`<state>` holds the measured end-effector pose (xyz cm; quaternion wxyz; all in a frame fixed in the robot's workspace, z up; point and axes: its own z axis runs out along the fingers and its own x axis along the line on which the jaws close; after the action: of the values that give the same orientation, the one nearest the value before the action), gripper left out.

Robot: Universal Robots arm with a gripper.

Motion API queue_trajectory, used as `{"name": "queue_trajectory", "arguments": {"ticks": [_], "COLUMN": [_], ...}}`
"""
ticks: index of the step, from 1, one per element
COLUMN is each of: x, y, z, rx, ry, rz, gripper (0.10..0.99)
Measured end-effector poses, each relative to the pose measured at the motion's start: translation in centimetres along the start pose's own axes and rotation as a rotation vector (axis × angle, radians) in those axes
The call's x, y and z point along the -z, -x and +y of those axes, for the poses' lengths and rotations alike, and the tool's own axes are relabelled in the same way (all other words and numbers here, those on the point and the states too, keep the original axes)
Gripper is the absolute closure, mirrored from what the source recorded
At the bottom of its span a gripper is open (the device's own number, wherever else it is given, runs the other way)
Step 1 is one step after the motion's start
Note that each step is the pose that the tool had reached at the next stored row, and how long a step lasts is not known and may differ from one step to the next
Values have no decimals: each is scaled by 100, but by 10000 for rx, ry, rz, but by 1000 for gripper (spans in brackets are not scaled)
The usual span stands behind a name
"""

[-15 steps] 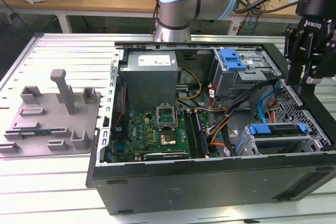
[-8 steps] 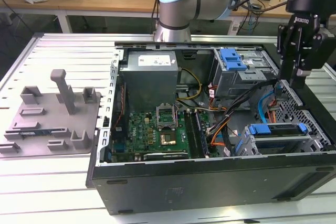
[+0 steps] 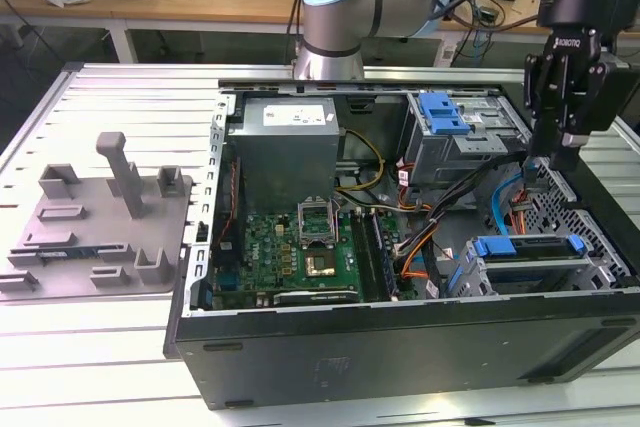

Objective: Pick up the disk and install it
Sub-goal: 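Insert the first disk wire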

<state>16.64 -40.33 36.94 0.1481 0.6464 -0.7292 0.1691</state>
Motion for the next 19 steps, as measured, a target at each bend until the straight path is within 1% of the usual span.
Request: {"name": "queue_trajectory", "arguments": {"ticks": [1, 2, 3, 4, 5, 6, 7, 9, 12, 16, 19], "x": [-1, -4, -7, -15, -21, -28, -42, -69, -101, -129, -159], "y": [15, 33, 45, 63, 73, 83, 93, 109, 133, 148, 163], "z": [2, 4, 6, 8, 9, 10, 12, 13, 23, 48, 54], "rx": [2, 4, 6, 9, 12, 14, 14, 16, 16, 9, 8], "ry": [-4, -9, -12, -18, -21, -25, -30, -37, -42, -40, -41], "rz": [72, 162, 226, 331, 390, 445, 501, 582, 624, 643, 650], "gripper": [584, 584, 596, 667, 667, 737, 737, 737, 737, 737, 737]}}
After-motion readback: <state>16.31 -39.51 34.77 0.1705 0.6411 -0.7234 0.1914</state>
